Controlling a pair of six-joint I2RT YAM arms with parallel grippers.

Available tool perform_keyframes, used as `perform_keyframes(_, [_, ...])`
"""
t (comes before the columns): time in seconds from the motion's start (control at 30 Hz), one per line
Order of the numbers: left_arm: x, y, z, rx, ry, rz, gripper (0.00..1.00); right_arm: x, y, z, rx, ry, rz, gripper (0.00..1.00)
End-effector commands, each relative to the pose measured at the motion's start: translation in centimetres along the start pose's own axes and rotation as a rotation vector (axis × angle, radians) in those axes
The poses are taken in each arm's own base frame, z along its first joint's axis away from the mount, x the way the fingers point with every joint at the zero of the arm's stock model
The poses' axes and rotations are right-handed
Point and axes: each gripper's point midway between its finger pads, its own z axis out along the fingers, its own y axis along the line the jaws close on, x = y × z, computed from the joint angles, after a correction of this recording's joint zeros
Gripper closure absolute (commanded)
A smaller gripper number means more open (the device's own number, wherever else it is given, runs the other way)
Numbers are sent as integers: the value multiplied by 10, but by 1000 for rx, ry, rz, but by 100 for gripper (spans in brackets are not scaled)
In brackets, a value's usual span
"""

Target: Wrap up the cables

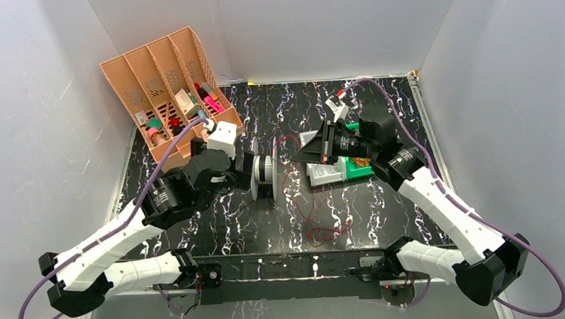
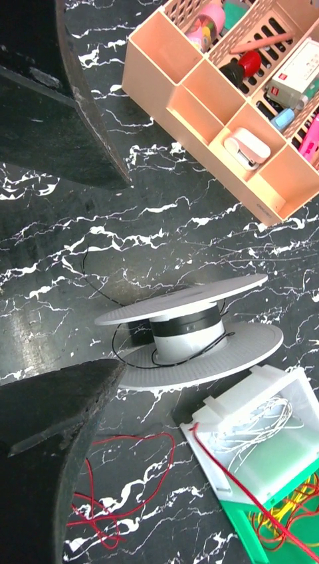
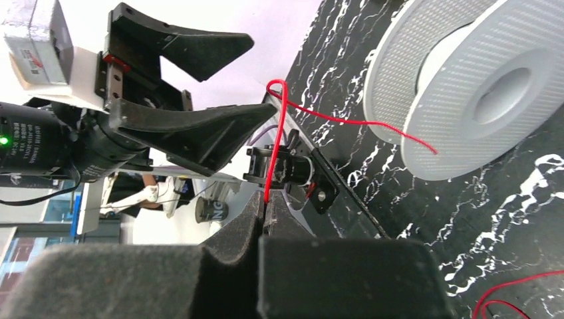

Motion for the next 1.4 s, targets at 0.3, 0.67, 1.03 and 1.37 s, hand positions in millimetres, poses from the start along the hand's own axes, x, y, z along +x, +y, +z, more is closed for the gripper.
perform_keyframes(0.3, [12,39,39,-23,89,-147,2,-22,61,27,-203,-29,145,100])
perform_keyframes(0.67, [33,31,63,58,168,-239,4,-21,29,52,-199,-53,265,100])
perform_keyframes(1.03, [43,9,52,188,153,-291,5,-10,0,66,-185,-54,365,100])
perform_keyframes(1.37, [26,-21,58,362,61,-306,2,-9,-9,69,-188,-63,411,100])
